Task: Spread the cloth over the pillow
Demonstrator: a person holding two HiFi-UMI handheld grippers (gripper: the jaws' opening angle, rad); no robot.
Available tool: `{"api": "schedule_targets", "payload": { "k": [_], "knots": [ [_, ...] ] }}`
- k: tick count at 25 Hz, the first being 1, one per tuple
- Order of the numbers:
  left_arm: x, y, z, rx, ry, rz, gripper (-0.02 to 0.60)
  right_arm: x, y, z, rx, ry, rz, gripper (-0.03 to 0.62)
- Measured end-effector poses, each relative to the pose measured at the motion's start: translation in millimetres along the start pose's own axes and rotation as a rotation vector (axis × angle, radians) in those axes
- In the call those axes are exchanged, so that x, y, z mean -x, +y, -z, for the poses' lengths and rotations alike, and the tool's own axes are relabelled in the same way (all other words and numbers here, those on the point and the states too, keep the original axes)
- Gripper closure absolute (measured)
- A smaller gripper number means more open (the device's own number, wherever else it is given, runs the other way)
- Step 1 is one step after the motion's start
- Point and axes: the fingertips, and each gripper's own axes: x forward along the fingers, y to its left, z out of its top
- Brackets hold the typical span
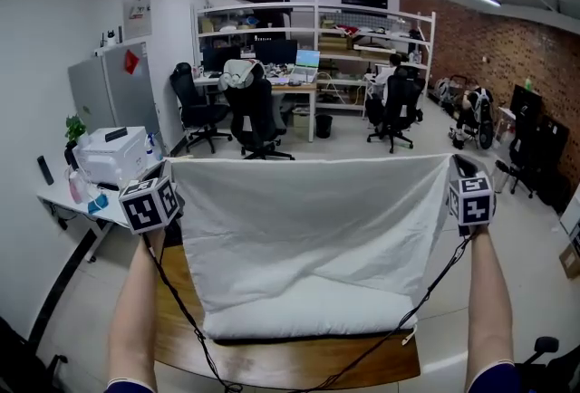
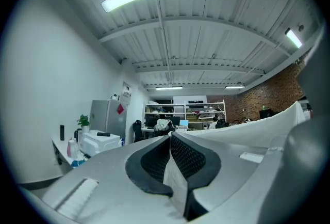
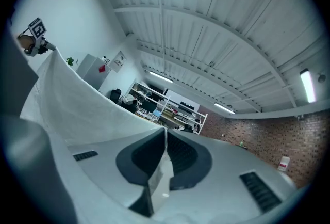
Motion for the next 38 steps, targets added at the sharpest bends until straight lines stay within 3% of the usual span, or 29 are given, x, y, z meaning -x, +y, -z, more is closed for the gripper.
{"api": "schedule_targets", "payload": {
  "k": [7, 17, 27, 38],
  "knots": [
    [-18, 5, -40, -0.014, -0.026, -0.015, 0.563, -26, -1, -21, 0.016, -0.007, -0.008, 0.563],
    [-58, 8, -44, -0.019, -0.002, -0.038, 0.563, -74, 0, -40, -0.002, -0.012, -0.031, 0.563],
    [-102, 5, -75, -0.046, -0.021, -0.054, 0.563, -123, -3, -59, -0.029, -0.038, -0.025, 0.563],
    [-153, -1, -49, -0.053, 0.01, -0.058, 0.563, -173, 9, -42, -0.036, -0.008, -0.031, 0.563]
  ]
}}
